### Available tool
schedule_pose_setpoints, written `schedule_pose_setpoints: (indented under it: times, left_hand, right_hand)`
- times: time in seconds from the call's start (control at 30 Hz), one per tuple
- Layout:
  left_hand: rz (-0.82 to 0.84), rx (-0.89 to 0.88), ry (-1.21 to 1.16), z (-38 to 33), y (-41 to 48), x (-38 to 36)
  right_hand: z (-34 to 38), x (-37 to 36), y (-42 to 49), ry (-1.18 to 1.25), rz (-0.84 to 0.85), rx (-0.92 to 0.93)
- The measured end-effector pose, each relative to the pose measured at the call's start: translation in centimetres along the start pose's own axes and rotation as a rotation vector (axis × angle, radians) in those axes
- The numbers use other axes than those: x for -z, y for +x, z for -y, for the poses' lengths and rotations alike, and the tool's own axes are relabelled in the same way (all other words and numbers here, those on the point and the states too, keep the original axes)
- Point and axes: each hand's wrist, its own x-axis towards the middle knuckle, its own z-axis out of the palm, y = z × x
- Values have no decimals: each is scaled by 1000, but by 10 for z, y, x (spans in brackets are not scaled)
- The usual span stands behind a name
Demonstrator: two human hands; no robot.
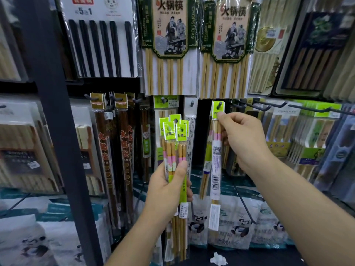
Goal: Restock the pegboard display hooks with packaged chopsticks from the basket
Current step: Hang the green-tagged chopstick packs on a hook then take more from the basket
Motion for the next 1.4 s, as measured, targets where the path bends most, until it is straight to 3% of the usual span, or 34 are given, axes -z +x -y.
schedule_pose_setpoints:
  times: [0.33,0.5,0.63,0.9,1.4]
  left_hand:
    - [9,29,-88,-3,-3,-1]
    - [35,13,-78,0,-5,-5]
    - [66,30,-144,-1,-7,-6]
    - [-13,3,-60,1,-4,1]
    - [35,0,-61,2,-3,1]
  right_hand:
    - [-21,2,-26,-130,-124,74]
    - [-19,-11,-52,-130,212,101]
    - [-16,-13,-52,-67,248,52]
    - [4,-2,-34,175,72,9]
    - [7,-1,-6,92,-40,12]
